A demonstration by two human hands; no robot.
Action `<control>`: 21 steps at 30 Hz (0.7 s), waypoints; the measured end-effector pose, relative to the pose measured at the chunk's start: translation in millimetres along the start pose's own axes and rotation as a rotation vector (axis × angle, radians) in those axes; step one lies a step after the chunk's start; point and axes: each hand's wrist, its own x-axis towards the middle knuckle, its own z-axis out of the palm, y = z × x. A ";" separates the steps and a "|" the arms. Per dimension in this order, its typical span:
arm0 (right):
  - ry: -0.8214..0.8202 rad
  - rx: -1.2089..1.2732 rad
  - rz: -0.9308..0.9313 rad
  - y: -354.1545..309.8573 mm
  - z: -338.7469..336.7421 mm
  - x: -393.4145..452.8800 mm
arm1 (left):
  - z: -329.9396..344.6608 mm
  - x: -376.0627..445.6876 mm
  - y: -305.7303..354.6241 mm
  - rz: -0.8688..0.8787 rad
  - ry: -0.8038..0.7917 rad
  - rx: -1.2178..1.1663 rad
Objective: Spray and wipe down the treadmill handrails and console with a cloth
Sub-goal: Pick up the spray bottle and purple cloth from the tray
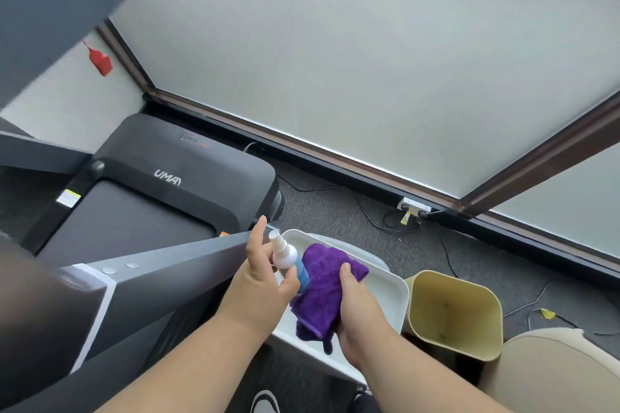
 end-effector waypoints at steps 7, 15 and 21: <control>-0.072 0.044 0.000 -49.8 3.7 -90.0 | -71.1 -6.2 78.6 0.019 0.046 -0.067; -0.327 -0.202 -0.071 -93.1 36.9 -169.3 | -130.6 -30.7 141.2 -0.120 0.398 0.011; -0.525 -0.383 -0.081 -84.6 70.6 -213.6 | -177.4 -73.0 159.5 -0.175 0.640 0.043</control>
